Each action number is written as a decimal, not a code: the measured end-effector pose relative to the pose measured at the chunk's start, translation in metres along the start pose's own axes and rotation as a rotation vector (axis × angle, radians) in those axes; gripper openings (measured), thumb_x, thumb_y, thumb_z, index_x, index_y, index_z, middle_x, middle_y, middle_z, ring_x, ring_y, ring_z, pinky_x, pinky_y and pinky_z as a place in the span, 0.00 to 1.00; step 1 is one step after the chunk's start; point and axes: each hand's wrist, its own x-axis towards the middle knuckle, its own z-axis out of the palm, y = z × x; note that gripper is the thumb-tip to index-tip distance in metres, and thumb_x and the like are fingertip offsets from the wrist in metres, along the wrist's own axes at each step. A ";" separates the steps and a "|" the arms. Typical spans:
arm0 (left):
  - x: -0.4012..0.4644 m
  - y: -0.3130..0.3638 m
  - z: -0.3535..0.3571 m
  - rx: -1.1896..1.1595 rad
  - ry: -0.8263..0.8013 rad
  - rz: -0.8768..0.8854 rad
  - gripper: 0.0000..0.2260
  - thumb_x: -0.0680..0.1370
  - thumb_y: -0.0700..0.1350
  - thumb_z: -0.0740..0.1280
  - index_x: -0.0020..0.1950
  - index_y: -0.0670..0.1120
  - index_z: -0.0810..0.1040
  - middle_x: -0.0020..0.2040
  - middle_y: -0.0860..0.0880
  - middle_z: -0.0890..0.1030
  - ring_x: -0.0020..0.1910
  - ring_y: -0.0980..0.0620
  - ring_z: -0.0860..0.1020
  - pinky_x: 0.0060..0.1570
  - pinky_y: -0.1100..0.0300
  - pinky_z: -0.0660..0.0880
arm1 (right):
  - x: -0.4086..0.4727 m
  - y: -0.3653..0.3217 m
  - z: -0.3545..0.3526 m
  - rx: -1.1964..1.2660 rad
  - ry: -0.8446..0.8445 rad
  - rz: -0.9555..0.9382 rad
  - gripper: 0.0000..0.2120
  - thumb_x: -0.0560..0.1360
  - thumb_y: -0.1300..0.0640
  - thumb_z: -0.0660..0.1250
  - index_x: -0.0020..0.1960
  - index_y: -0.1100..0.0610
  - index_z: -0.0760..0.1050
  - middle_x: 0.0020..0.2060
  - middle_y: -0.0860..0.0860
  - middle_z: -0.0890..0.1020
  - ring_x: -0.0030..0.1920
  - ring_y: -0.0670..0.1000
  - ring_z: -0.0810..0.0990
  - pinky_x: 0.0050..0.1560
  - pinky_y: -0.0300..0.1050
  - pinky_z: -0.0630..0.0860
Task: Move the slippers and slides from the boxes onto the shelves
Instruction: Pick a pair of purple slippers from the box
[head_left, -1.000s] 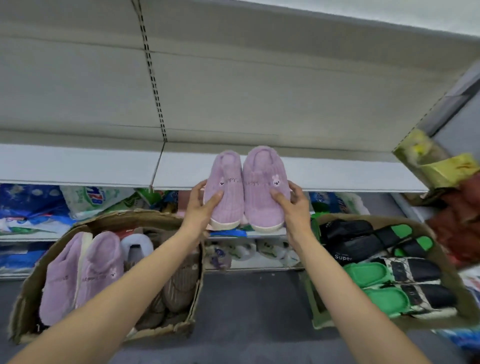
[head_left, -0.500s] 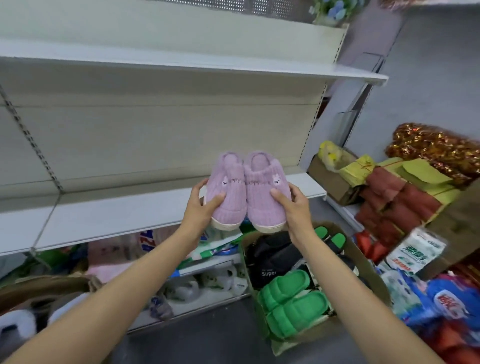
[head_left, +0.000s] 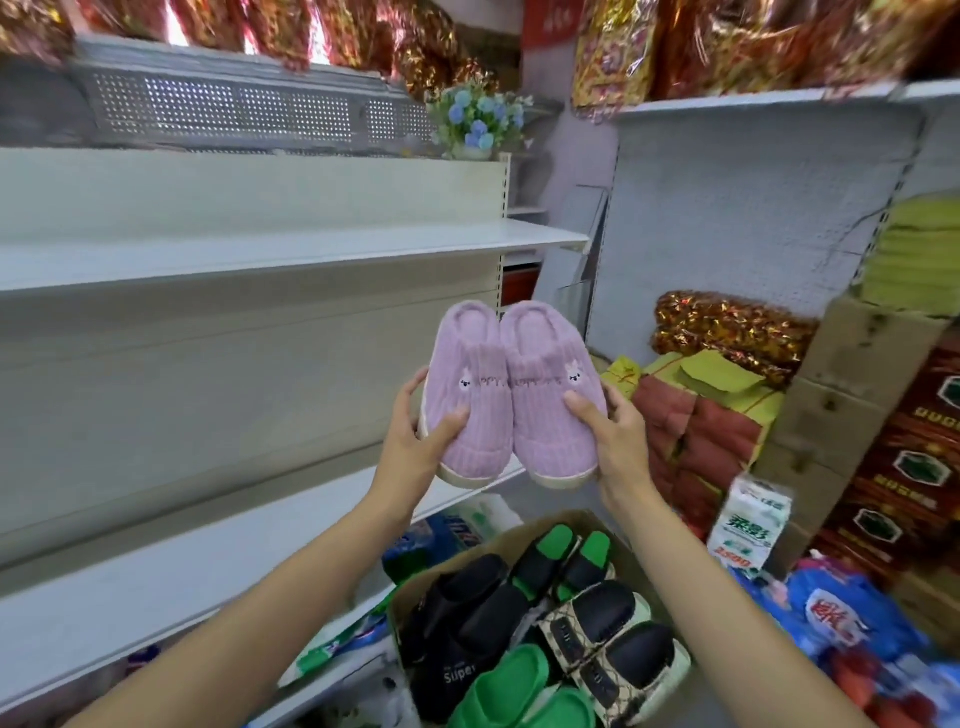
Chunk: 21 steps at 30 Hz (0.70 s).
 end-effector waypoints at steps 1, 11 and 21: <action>0.008 0.004 0.007 -0.008 -0.002 0.020 0.28 0.74 0.53 0.75 0.71 0.61 0.67 0.67 0.50 0.78 0.60 0.51 0.81 0.55 0.49 0.82 | 0.009 -0.005 -0.004 0.009 0.000 -0.014 0.24 0.69 0.51 0.77 0.63 0.54 0.78 0.57 0.53 0.84 0.57 0.58 0.83 0.58 0.62 0.80; 0.123 0.059 0.065 0.114 0.074 0.179 0.28 0.72 0.53 0.73 0.71 0.61 0.67 0.69 0.51 0.77 0.66 0.50 0.78 0.67 0.45 0.74 | 0.157 -0.060 -0.002 0.087 -0.138 -0.105 0.13 0.73 0.59 0.74 0.56 0.57 0.79 0.51 0.54 0.83 0.51 0.55 0.82 0.54 0.56 0.79; 0.241 0.100 0.110 0.484 0.319 0.187 0.17 0.79 0.48 0.68 0.67 0.53 0.70 0.60 0.55 0.78 0.59 0.52 0.78 0.59 0.55 0.74 | 0.334 -0.084 0.029 -0.090 -0.329 -0.037 0.10 0.72 0.59 0.72 0.53 0.59 0.80 0.47 0.55 0.84 0.46 0.54 0.82 0.43 0.47 0.79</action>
